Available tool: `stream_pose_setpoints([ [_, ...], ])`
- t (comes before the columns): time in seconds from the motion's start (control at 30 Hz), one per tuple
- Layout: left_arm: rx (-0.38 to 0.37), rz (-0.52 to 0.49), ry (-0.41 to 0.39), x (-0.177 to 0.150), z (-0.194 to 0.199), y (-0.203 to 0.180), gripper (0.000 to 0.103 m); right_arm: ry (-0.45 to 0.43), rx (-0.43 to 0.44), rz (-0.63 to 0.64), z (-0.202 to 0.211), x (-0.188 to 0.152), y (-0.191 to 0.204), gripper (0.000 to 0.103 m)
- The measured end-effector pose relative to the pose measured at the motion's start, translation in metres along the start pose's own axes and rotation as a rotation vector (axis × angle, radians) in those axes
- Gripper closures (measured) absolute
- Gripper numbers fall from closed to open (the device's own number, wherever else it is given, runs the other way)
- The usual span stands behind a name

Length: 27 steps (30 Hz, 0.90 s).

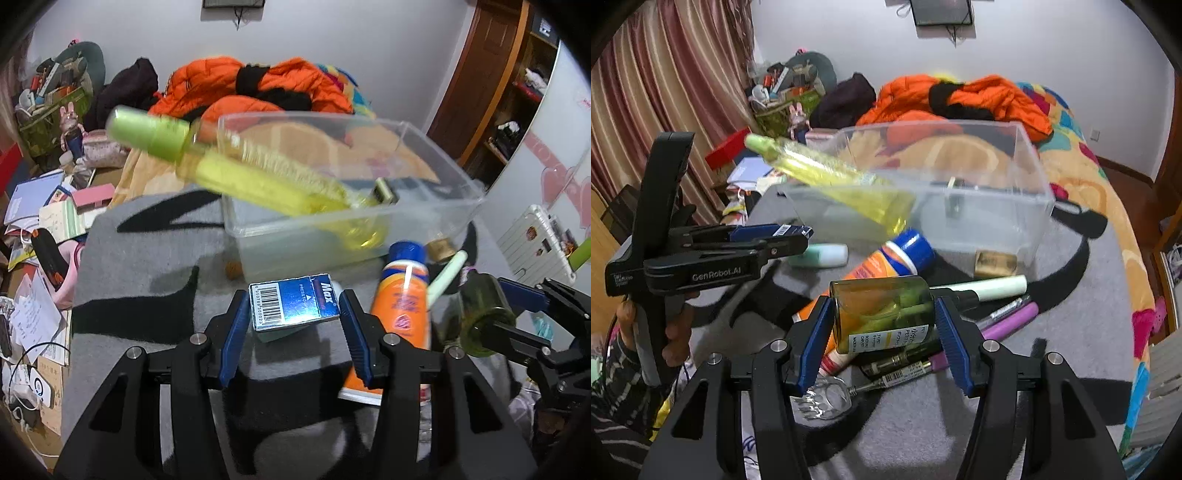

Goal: Organize objects
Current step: 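Grasp the blue Max card box with left tool while right tool grasps green glass bottle, then place the Max box and green glass bottle into the clear box with both tools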

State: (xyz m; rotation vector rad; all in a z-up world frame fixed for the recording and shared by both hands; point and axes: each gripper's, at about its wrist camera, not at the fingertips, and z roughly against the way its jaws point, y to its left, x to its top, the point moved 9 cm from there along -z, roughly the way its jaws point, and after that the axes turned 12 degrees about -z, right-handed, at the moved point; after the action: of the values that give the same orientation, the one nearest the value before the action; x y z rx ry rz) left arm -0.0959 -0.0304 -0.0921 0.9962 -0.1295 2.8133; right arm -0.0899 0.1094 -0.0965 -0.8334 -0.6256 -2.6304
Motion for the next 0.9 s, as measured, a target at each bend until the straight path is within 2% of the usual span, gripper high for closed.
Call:
stream_pose_setpoints([
  [0.27,0.009,-0.039,-0.09,0.03,0.024,-0.012,0.054,-0.098,-0.024,0.019,0.019,0.029,0.0,0.05],
  [0.6,0.004,-0.056,-0.151,0.058,0.028,-0.02,0.054,-0.19,-0.063,0.02,0.03,0.068,-0.011,0.05],
  [0.9,-0.01,-0.043,-0.162,0.081,0.014,-0.017,0.054,-0.227,-0.105,0.024,0.021,0.1,-0.024,0.05],
])
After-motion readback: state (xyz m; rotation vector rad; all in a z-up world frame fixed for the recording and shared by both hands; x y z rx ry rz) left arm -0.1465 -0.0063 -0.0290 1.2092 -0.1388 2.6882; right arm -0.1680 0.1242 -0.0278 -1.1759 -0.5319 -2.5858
